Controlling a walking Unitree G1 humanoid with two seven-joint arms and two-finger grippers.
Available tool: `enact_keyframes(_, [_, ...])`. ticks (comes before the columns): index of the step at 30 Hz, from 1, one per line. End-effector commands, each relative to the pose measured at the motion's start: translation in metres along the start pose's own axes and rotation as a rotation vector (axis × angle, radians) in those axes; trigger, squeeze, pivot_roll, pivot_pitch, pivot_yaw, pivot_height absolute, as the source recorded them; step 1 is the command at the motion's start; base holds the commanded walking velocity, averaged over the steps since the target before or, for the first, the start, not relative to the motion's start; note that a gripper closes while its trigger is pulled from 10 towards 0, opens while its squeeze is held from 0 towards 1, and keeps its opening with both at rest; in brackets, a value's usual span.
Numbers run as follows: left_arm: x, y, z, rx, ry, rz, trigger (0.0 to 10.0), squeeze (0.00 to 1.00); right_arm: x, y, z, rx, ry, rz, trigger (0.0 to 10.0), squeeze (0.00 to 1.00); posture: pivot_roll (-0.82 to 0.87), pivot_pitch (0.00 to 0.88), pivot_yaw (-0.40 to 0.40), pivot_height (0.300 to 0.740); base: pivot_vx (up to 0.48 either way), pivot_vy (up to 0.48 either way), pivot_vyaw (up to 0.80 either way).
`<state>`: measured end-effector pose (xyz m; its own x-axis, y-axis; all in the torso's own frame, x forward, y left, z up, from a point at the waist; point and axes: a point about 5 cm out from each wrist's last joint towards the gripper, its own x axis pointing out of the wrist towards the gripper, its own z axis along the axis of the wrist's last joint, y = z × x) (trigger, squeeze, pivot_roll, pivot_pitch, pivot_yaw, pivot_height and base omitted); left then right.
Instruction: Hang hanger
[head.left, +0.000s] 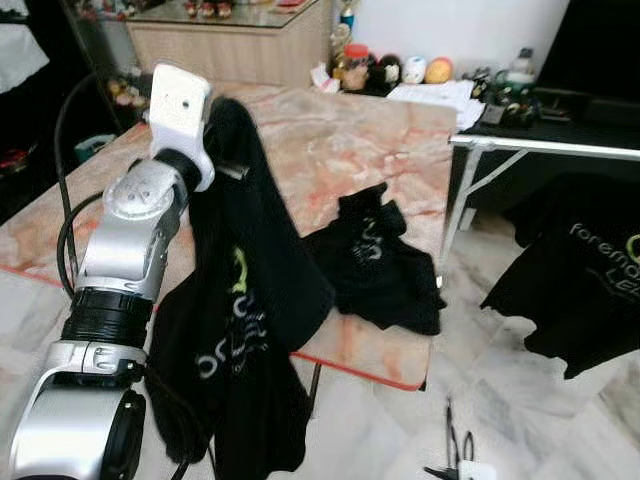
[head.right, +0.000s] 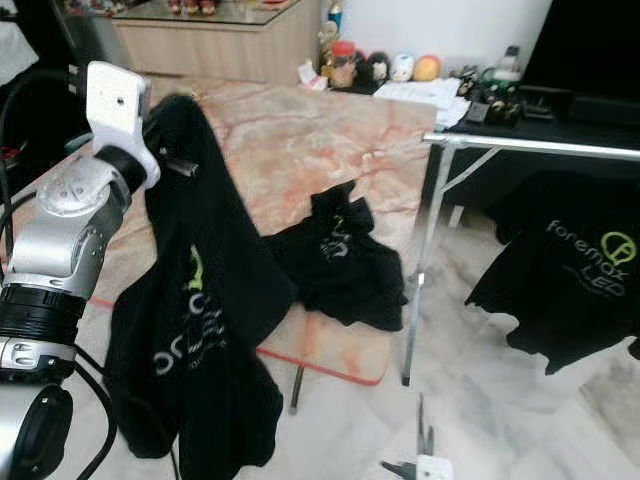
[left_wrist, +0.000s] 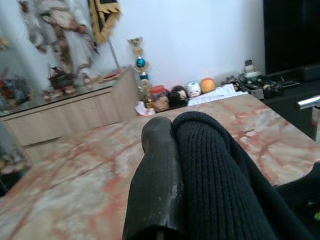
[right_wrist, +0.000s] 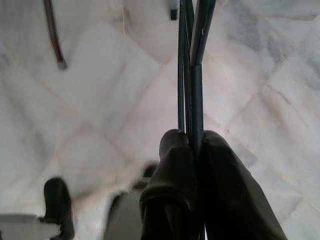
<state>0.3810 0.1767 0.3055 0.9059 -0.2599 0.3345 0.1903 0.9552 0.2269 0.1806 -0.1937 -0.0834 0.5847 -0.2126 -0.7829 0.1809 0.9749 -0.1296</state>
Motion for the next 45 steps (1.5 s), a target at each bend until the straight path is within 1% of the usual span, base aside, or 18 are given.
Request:
enact_keyframes(1, [0.010, -0.002, 0.021, 0.017, -0.087, -0.010, 10.0, 0.00, -0.001, -0.007, -0.006, -0.003, 0.027, -0.021, 10.0, 0.00, 0.14, 0.053, 0.050, 0.740, 0.349, 0.000, 0.00])
enact_keyframes(11, [0.030, -0.002, 0.047, 0.014, -0.173, 0.002, 10.0, 0.00, 0.000, -0.008, -0.005, -0.001, 0.025, -0.018, 10.0, 0.00, 0.15, 0.044, 0.049, 0.740, 0.358, 0.000, 0.00])
enact_keyframes(14, [0.032, -0.008, 0.044, 0.003, -0.169, -0.011, 10.0, 0.00, 0.000, -0.008, -0.006, -0.005, 0.026, -0.017, 10.0, 0.00, 0.16, 0.041, 0.048, 0.740, 0.358, 0.000, 0.00])
enact_keyframes(15, [0.030, -0.017, 0.033, -0.021, -0.129, -0.049, 10.0, 0.00, -0.001, -0.008, -0.007, -0.010, 0.029, -0.015, 10.0, 0.00, 0.16, 0.041, 0.046, 0.740, 0.000, 0.000, 0.00])
enact_keyframes(17, [0.023, -0.035, 0.012, -0.063, -0.046, -0.159, 10.0, 0.00, -0.001, -0.008, -0.008, -0.011, 0.033, -0.013, 10.0, 0.00, 0.16, 0.043, 0.045, 0.740, 0.000, 0.000, 0.00])
enact_keyframes(19, [0.012, -0.052, -0.008, -0.010, 0.029, -0.264, 10.0, 0.00, -0.001, -0.008, -0.009, -0.014, 0.034, -0.012, 10.0, 0.00, 0.16, 0.044, 0.042, 0.740, 0.000, 0.000, 0.00])
enact_keyframes(21, [-0.007, -0.068, -0.034, 0.045, 0.101, -0.355, 10.0, 0.00, -0.002, -0.007, -0.011, -0.018, 0.037, -0.010, 10.0, 0.00, 0.16, 0.046, 0.045, 0.740, 0.000, 0.000, 0.00])
enact_keyframes(24, [-0.031, -0.081, -0.056, -0.058, 0.176, -0.366, 10.0, 0.00, -0.002, -0.007, -0.012, -0.011, 0.040, -0.014, 10.0, 0.00, 0.15, 0.048, 0.048, 0.740, 0.000, 0.000, 0.00])
enact_keyframes(25, [-0.047, -0.087, -0.069, -0.089, 0.228, -0.377, 10.0, 0.00, -0.002, -0.007, -0.014, -0.011, 0.043, -0.013, 10.0, 0.00, 0.15, 0.049, 0.050, 0.740, 0.000, 0.000, 0.00])
enact_keyframes(28, [-0.065, -0.089, -0.080, -0.112, 0.293, -0.341, 10.0, 0.04, -0.002, -0.006, -0.014, -0.010, 0.040, -0.014, 10.0, 0.00, 0.15, 0.047, 0.052, 0.740, 0.000, 0.000, 0.00])
enact_keyframes(29, [-0.065, -0.089, -0.080, -0.112, 0.293, -0.341, 10.0, 0.04, -0.002, -0.006, -0.014, -0.010, 0.040, -0.014, 10.0, 0.00, 0.15, 0.047, 0.052, 0.740, 0.000, 0.000, 0.00])
enact_keyframes(30, [-0.072, -0.090, -0.082, -0.137, 0.308, -0.328, 10.0, 1.00, -0.002, -0.006, -0.013, -0.014, 0.040, -0.012, 10.0, 0.00, 0.15, 0.045, 0.053, 0.740, 0.000, 0.000, 0.00])
enact_keyframes(32, [-0.082, -0.091, -0.080, -0.168, 0.314, -0.307, 10.0, 1.00, -0.002, -0.006, -0.013, -0.014, 0.039, -0.011, 10.0, 0.00, 0.15, 0.038, 0.058, 0.740, 0.000, 0.000, 0.00])
enact_keyframes(37, [-0.092, -0.092, -0.073, -0.200, 0.298, -0.272, 10.0, 1.00, -0.002, -0.006, -0.014, -0.015, 0.040, -0.011, 10.0, 0.00, 0.14, 0.028, 0.064, 0.740, 0.000, 0.000, 0.00])
enact_keyframes(40, [-0.109, -0.096, -0.071, -0.234, 0.300, -0.263, 10.0, 1.00, -0.003, -0.006, -0.015, -0.015, 0.042, -0.014, 10.0, 0.00, 0.13, 0.020, 0.067, 0.740, 0.000, 0.000, 0.00])
enact_keyframes(42, [-0.117, -0.098, -0.073, -0.231, 0.323, -0.271, 10.0, 1.00, -0.003, -0.007, -0.015, -0.017, 0.043, -0.014, 10.0, 0.00, 0.13, 0.017, 0.067, 0.740, 0.000, 0.000, 0.00])
enact_keyframes(43, [-0.126, -0.100, -0.079, -0.197, 0.370, -0.280, 10.0, 1.00, -0.003, -0.007, -0.015, -0.019, 0.043, -0.013, 10.0, 0.00, 0.14, 0.013, 0.067, 0.740, 0.000, 0.000, 0.00])
enact_keyframes(45, [-0.139, -0.104, -0.085, -0.162, 0.424, -0.350, 10.0, 1.00, -0.003, -0.007, -0.015, -0.023, 0.045, -0.010, 10.0, 0.00, 0.13, 0.013, 0.067, 0.740, 0.000, 0.000, 0.00])
